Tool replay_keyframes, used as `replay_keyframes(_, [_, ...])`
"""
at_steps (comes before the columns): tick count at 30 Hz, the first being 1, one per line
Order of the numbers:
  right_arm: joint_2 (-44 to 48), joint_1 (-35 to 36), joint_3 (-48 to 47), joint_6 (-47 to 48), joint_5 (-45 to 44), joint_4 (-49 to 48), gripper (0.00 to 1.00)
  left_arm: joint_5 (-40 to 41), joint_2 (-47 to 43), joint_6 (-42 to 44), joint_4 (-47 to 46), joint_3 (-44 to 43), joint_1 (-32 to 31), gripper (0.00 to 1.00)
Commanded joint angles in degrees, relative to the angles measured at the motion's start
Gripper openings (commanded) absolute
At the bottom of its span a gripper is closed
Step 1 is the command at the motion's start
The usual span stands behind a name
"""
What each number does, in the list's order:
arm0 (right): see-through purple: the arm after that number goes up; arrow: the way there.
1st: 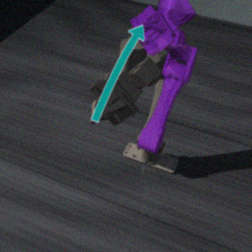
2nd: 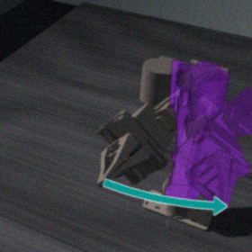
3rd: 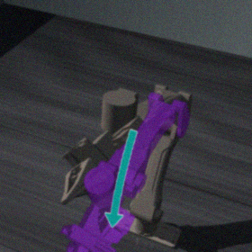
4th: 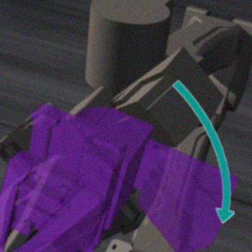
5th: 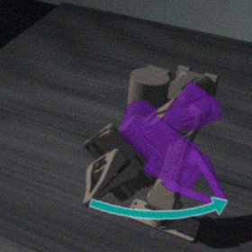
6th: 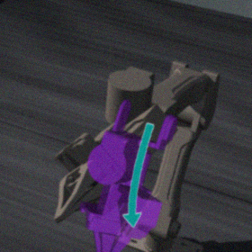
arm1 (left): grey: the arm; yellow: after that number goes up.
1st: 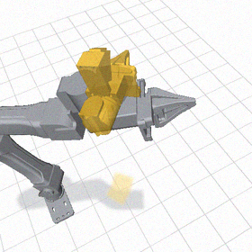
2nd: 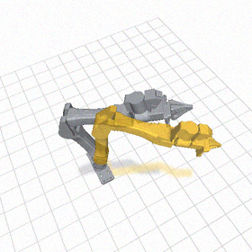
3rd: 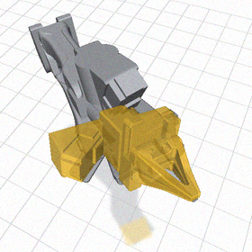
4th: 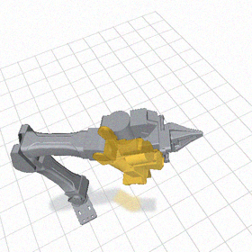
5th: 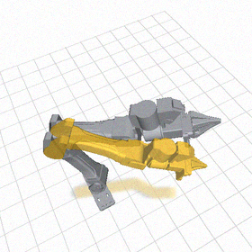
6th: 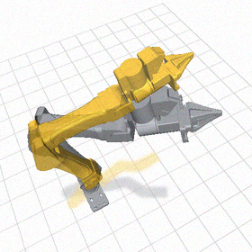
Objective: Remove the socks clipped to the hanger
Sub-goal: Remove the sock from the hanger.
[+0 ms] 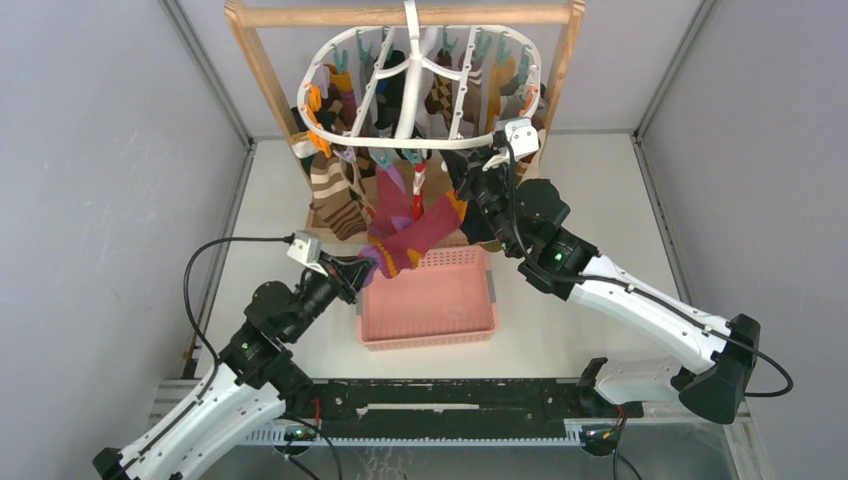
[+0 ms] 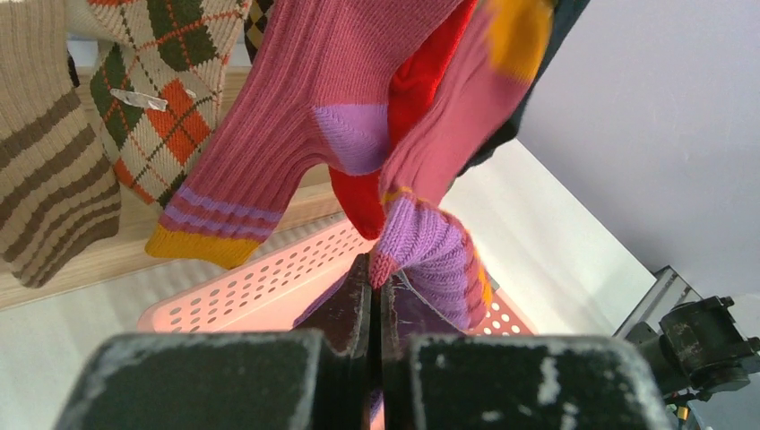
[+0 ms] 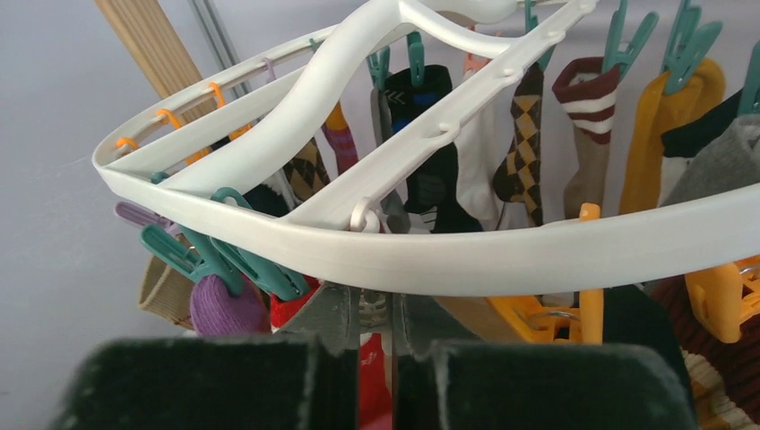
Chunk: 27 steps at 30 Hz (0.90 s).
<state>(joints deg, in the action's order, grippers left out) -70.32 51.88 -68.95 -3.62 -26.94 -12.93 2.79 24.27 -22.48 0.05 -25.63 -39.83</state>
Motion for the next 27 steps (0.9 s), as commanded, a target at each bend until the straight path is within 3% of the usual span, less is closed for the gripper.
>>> replay_keyframes(1, [0.69, 0.33, -2.25, 0.95, -0.83, -1.75, 0.00, -0.75, 0.66, 0.00, -3.04, -3.90, 0.30, 0.00])
replay_keyframes(14, [0.89, 0.33, -2.25, 1.05, -1.03, -0.50, 0.00, -1.42, 1.61, -0.54, -4.18, -3.47, 0.35, 0.00])
replay_keyframes(18, [0.89, 0.39, -2.26, 0.73, -0.79, 0.12, 0.07, -1.77, 2.03, -0.71, -4.56, -3.32, 0.29, 0.00])
replay_keyframes(21, [0.89, 0.33, -2.24, 0.62, -0.67, 0.85, 0.20, -1.97, 2.43, -0.86, -4.77, -3.14, 0.35, 0.00])
replay_keyframes(25, [1.18, 0.42, -1.82, 0.28, -0.41, 1.66, 0.53, -2.35, 3.10, -1.11, -5.29, -2.87, 0.30, 0.00])
replay_keyframes(27, [1.61, 0.44, -1.13, 0.00, -0.40, 1.80, 0.62, -2.35, 3.47, -1.23, -5.61, -2.57, 0.35, 0.00])
